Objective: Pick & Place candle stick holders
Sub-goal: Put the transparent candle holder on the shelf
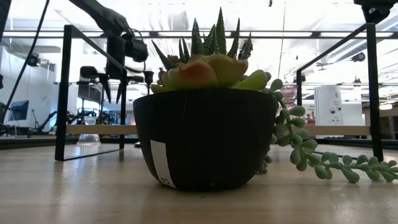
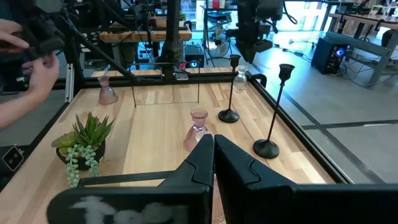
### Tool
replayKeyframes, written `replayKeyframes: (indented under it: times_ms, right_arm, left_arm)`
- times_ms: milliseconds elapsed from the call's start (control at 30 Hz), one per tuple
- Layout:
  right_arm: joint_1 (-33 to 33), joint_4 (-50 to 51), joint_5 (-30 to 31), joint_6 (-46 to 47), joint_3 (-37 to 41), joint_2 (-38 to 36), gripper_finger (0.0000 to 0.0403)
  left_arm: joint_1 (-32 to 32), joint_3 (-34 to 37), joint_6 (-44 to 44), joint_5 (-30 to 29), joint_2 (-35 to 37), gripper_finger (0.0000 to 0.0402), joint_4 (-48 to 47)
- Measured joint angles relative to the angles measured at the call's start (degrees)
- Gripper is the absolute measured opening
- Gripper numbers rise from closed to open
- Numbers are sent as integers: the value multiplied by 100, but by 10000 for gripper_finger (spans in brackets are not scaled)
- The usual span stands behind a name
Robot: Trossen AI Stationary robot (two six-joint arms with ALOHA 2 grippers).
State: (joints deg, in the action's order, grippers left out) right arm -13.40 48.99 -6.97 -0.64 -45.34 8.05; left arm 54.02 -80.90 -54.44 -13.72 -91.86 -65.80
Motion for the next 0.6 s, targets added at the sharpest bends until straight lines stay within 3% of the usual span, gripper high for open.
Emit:
replayKeyframes:
  times_ms: [100, 300, 467, 600]
  right_arm:
    - [1, 0, -1, 0, 0, 0, 8]
    - [-1, 0, 1, 0, 0, 0, 8]
    - [1, -1, -1, 0, 0, 0, 8]
    - [0, 0, 0, 0, 0, 0, 8]
  left_arm:
    - [90, 62, -646, -7, -108, 94, 180]
    - [269, 67, -623, 104, -337, 94, 290]
    - [-56, 69, 1339, 614, -397, 94, 306]
    - [-512, 69, 2810, 530, -212, 94, 212]
